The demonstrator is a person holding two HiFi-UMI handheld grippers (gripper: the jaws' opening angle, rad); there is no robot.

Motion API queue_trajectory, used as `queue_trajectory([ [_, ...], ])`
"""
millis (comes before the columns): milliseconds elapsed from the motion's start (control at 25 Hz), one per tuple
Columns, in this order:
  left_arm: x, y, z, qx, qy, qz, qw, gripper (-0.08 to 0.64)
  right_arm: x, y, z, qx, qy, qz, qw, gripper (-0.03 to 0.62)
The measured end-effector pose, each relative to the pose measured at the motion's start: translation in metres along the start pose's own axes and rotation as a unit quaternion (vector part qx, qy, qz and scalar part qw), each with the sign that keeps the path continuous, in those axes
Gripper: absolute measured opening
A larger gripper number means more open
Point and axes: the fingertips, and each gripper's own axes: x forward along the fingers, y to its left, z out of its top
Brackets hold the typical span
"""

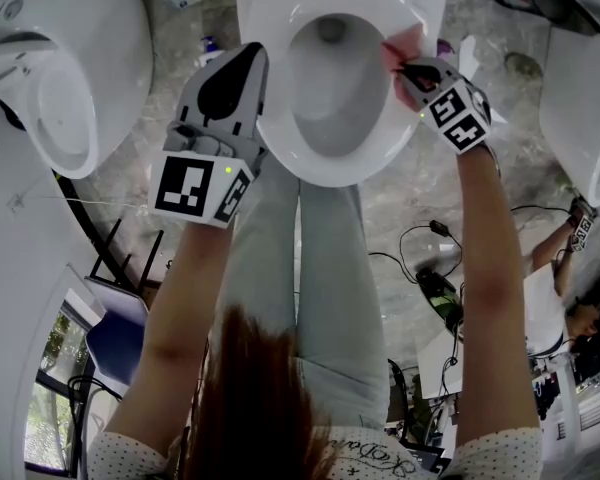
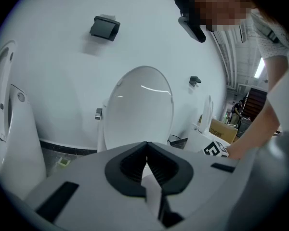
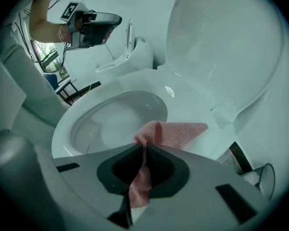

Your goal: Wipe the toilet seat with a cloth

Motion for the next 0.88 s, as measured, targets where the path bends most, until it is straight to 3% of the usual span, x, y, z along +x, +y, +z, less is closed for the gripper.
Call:
queue_trajectory([
  [400, -0.01, 0.004, -0.002, -0.002, 0.0, 0.01, 1.0, 0.003, -0.001, 0.021, -0.009, -0.004, 0.009, 0.024, 1.0, 0.04],
  [880, -0.014, -0.001, -0.005, 0.001, 0.0, 0.007, 1.0, 0.005, -0.003, 0.052, -0.019, 0.03, 0.0, 0.028, 0.999, 0.04],
])
